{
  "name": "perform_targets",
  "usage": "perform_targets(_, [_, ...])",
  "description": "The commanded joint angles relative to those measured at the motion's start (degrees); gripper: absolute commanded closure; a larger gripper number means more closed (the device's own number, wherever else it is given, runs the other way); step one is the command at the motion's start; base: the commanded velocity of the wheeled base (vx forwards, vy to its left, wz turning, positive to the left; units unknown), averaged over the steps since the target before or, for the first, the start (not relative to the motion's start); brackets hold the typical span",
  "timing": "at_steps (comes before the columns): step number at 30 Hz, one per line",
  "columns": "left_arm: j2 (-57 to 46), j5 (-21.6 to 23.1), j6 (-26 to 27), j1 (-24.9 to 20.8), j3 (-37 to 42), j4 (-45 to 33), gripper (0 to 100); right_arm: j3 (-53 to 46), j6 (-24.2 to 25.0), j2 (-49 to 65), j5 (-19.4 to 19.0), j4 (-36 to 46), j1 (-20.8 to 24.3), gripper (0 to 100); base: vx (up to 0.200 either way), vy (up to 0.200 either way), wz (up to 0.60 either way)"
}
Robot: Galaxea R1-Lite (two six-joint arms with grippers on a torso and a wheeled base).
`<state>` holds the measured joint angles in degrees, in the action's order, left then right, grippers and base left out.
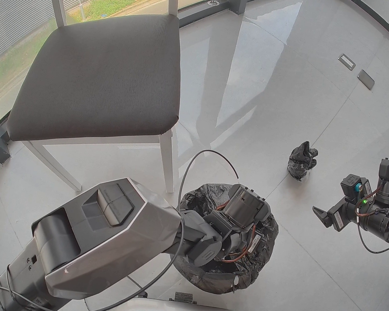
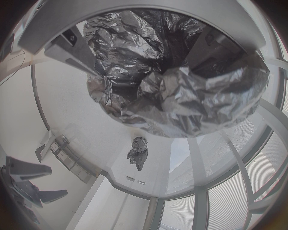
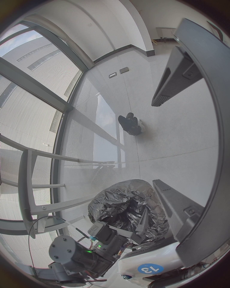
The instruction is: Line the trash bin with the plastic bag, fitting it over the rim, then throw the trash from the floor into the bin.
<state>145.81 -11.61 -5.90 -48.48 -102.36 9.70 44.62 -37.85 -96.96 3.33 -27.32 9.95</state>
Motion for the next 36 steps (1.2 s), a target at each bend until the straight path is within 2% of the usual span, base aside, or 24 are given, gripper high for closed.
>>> perform_targets(1, [-1.7, -0.9, 0.1, -0.6, 0.1, 0.1, 0, -0.6, 0.0, 0.2, 0.0, 0.0, 0.1, 0, 0.000, 0.000, 0.00])
perform_targets(11, [-7.6, -3.1, 0.0, -3.9, 5.3, 0.2, 0, -1.6, 0.1, 0.2, -0.1, 0.0, 0.0, 0, 0.000, 0.000, 0.00])
perform_targets(18, [-10.8, -4.7, 0.9, -1.4, 7.6, -0.2, 0, -2.9, 0.1, 0.4, -0.1, -0.1, -0.1, 0, 0.000, 0.000, 0.00])
perform_targets(25, [-11.8, -4.7, 1.2, -1.4, 7.6, -0.3, 0, -4.6, 0.1, 0.8, -0.1, -1.0, -0.2, 0, 0.000, 0.000, 0.00])
perform_targets(36, [-7.5, -4.4, 1.7, 0.1, 4.6, -1.4, 0, -5.7, 0.1, 0.9, -0.1, -1.6, -0.2, 0, 0.000, 0.000, 0.00])
